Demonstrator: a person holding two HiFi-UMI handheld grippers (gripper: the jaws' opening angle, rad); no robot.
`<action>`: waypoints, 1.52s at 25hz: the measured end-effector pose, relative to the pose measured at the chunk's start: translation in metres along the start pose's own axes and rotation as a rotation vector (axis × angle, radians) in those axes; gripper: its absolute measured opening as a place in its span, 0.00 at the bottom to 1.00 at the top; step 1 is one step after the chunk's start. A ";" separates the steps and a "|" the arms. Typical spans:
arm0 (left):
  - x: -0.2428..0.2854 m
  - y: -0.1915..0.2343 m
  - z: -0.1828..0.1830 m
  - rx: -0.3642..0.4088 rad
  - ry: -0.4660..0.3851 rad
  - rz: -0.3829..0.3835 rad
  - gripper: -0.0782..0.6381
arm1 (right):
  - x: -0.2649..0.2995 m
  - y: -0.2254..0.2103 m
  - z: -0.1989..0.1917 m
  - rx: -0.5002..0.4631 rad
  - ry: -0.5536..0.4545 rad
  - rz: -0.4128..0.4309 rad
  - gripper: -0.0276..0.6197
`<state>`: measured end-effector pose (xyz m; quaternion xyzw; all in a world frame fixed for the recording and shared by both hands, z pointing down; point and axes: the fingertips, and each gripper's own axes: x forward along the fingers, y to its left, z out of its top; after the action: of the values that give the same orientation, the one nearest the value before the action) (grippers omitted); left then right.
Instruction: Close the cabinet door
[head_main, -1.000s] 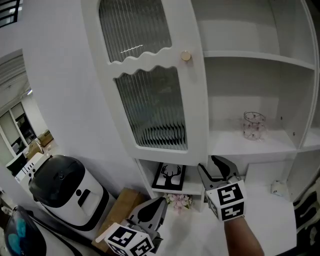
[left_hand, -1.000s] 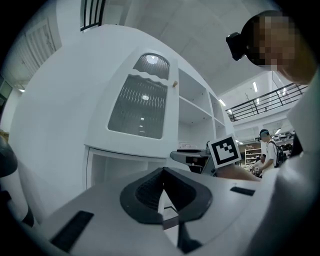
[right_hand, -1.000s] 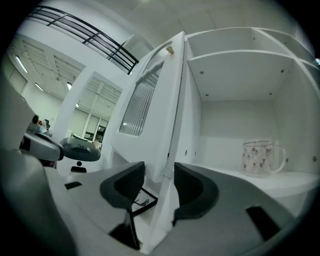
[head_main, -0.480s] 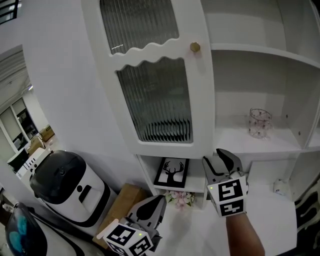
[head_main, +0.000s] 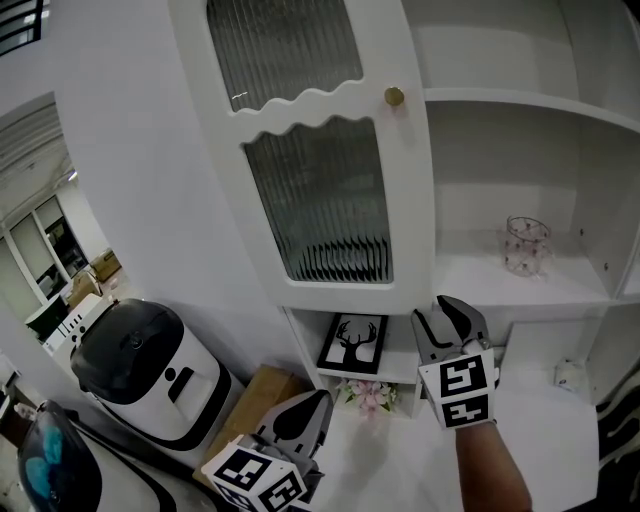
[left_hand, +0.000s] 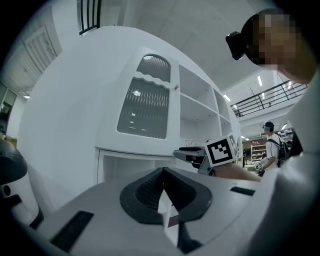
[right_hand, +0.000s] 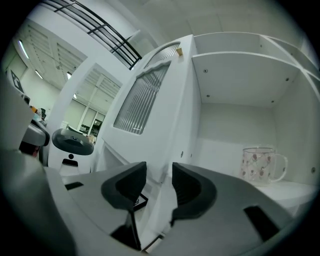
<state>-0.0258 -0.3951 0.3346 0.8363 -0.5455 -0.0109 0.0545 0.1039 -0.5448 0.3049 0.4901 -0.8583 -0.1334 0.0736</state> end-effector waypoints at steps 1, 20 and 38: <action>-0.001 -0.001 0.000 0.001 0.000 0.002 0.12 | -0.001 0.000 0.000 0.004 -0.002 0.003 0.28; -0.064 0.003 0.004 -0.011 -0.006 -0.050 0.12 | -0.081 0.078 0.028 0.414 -0.116 0.245 0.06; -0.196 0.019 0.015 -0.053 -0.087 -0.148 0.12 | -0.179 0.208 0.073 0.333 -0.069 0.177 0.06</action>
<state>-0.1238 -0.2253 0.3139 0.8712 -0.4837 -0.0657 0.0521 0.0051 -0.2788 0.2985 0.4134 -0.9102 0.0006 -0.0265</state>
